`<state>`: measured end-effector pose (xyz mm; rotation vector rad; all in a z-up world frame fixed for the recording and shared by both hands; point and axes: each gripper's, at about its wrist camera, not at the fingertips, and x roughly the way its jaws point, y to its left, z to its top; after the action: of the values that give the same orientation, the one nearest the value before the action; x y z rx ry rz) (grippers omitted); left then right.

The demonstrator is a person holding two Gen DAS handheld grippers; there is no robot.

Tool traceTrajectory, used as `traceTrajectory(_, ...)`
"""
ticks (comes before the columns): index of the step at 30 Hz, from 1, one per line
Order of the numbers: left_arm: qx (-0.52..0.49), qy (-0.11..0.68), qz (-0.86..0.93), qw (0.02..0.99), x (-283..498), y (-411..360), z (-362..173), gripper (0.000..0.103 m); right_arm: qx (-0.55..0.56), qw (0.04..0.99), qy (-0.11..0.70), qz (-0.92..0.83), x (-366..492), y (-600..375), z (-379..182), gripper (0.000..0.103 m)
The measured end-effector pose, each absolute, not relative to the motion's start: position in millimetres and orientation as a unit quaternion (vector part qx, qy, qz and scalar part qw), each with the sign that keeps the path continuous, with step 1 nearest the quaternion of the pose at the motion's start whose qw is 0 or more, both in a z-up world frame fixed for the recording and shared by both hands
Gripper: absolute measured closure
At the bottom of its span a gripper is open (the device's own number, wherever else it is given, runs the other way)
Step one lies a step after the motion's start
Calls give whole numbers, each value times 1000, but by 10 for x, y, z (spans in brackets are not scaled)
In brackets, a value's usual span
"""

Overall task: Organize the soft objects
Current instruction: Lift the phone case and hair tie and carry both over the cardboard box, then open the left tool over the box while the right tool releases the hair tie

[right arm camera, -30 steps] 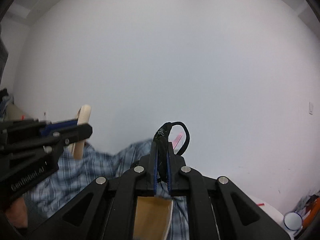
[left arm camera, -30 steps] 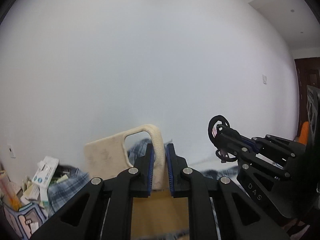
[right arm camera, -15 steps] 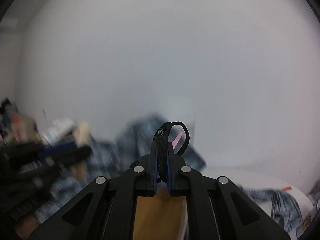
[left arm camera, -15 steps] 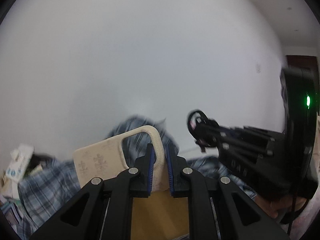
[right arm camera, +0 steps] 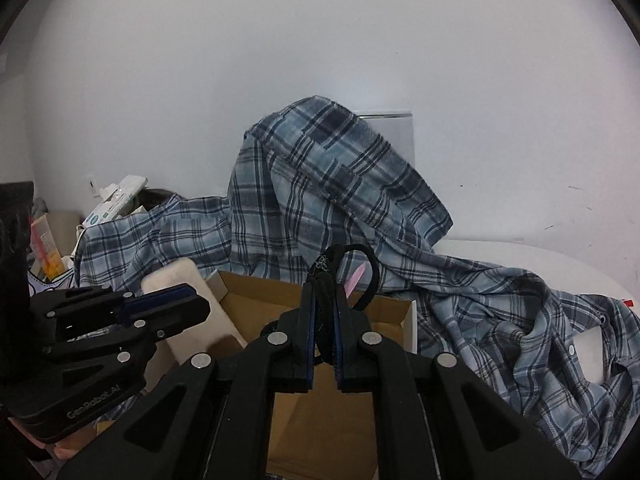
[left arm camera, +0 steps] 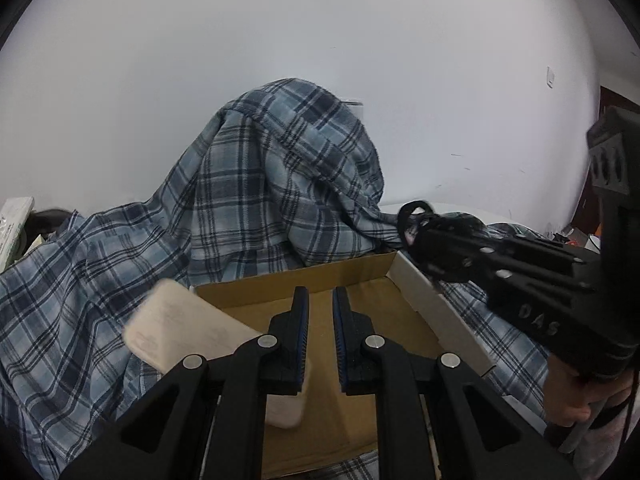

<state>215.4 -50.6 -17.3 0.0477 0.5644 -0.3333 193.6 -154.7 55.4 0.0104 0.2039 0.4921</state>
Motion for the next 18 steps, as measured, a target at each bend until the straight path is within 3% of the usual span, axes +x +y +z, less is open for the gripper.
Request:
traceTrajectory(1,25,274,-166,947,2129,-529,-154,87,4,965,101,243,1935,-1543,549,97)
traceTrajectory(3,29,267,-163,949,2096,-551,-132,51,-1,964,100,245,1926,-1534,560,97)
traceTrajectory(4,28,261,-158,952,2078,-530,-93,18,-3,964,100,246,1916,-1526,563,97)
traceTrajectory(5,24,237,-146,960,2017,-507,-61,12,-5,963,101,248,1909,-1517,557,97)
traceTrajectory(6,23,217,-143,965,1965,-483,-15,12,-5,963,101,251,1906,-1511,557,96)
traceTrajectory(9,19,203,-131,970,1933,-442,91,12,-6,961,111,252,1921,-1484,547,78)
traceTrajectory(11,11,193,-129,973,1913,-402,126,12,-7,960,111,255,1925,-1474,535,58)
traceTrajectory(18,8,186,-121,975,1901,-369,177,12,-5,961,105,254,1903,-1487,563,55)
